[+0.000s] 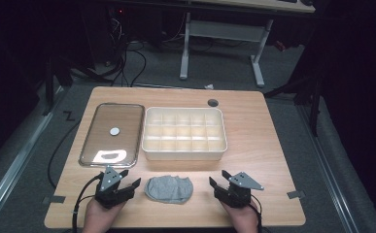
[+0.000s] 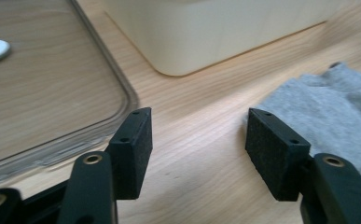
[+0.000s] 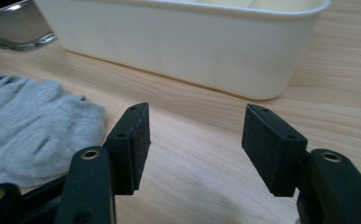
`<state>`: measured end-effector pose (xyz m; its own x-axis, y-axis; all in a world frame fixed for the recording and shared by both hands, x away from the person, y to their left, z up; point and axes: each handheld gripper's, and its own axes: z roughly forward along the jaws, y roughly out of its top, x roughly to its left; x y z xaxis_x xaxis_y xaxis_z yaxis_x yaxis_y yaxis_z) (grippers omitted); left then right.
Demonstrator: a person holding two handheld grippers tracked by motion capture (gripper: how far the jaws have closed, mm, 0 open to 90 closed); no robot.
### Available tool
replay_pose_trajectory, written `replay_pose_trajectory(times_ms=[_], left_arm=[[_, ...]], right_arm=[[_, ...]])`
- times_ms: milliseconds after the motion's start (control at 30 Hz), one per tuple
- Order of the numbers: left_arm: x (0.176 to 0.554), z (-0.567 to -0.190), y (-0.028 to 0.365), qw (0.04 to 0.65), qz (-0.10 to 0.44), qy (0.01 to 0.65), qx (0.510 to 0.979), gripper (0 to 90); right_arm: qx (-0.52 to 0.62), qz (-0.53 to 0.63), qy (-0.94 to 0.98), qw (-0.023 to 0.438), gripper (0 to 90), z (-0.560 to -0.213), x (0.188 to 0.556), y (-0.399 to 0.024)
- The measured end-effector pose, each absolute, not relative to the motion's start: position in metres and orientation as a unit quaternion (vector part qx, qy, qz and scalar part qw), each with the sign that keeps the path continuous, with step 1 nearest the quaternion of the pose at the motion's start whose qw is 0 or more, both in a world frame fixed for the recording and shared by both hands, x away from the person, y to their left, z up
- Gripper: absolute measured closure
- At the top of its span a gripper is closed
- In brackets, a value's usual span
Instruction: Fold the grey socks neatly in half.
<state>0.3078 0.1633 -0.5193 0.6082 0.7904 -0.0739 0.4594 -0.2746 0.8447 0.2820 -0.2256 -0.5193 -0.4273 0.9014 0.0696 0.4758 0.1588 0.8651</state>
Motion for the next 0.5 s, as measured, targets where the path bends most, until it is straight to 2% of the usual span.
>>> replay_pose_trajectory(times_ms=[133,233,267,300,400,500], left_arm=[[0.306,-0.52,0.149,0.46,0.157,0.387,0.784,44.8],[0.302,-0.519,0.141,0.463,0.156,0.375,0.788,48.1],[0.301,-0.519,0.137,0.461,0.156,0.371,0.791,50.1],[0.301,-0.521,0.131,0.455,0.158,0.366,0.796,54.3],[0.302,-0.523,0.123,0.437,0.155,0.369,0.806,59.8],[0.303,-0.525,0.118,0.423,0.163,0.37,0.811,64.9]], right_arm=[[0.464,0.445,0.734,0.219,46.7,-0.519,0.281,-0.214],[0.456,0.45,0.74,0.205,49.3,-0.519,0.28,-0.206],[0.452,0.453,0.742,0.199,51.2,-0.519,0.279,-0.202],[0.448,0.452,0.748,0.187,55.6,-0.519,0.277,-0.194],[0.433,0.454,0.762,0.162,69.7,-0.52,0.274,-0.184],[0.423,0.452,0.769,0.16,71.8,-0.518,0.271,-0.175]])
